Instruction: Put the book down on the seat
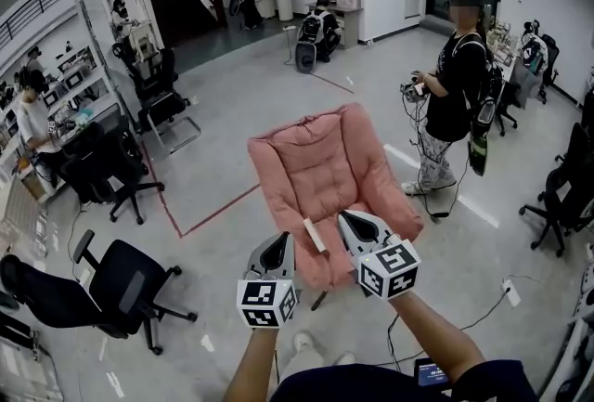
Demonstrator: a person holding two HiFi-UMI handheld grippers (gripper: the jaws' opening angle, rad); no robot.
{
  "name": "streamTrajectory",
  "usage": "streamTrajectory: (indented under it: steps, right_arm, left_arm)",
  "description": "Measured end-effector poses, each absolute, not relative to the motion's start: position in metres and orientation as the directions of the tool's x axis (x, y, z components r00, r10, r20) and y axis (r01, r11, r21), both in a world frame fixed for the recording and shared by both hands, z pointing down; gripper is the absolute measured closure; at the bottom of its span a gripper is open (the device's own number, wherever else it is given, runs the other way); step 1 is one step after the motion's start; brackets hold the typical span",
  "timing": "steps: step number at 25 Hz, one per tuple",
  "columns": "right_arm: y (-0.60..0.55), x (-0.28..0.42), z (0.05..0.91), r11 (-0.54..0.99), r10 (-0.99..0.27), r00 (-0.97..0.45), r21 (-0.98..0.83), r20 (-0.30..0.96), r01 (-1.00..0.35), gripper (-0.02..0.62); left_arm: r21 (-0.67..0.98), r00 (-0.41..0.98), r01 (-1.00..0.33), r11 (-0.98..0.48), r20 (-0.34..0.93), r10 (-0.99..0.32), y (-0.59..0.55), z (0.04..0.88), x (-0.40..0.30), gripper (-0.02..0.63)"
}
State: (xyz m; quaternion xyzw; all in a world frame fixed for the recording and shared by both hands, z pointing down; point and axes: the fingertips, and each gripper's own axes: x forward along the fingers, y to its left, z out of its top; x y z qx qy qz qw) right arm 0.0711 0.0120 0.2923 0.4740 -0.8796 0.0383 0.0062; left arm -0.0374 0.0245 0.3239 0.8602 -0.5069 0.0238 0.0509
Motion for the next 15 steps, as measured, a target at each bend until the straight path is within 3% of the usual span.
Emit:
streamTrajectory:
  steps: [15]
  right_arm:
    - [0.037,0.067,0.305,0.546,-0.835,-0.548,-0.057,0.041,-0.836,0.575]
  left_arm:
    - [0.044,0.503,-0.864,-0.501,0.085,-0.860,0.049,0.330,-0.035,0.601]
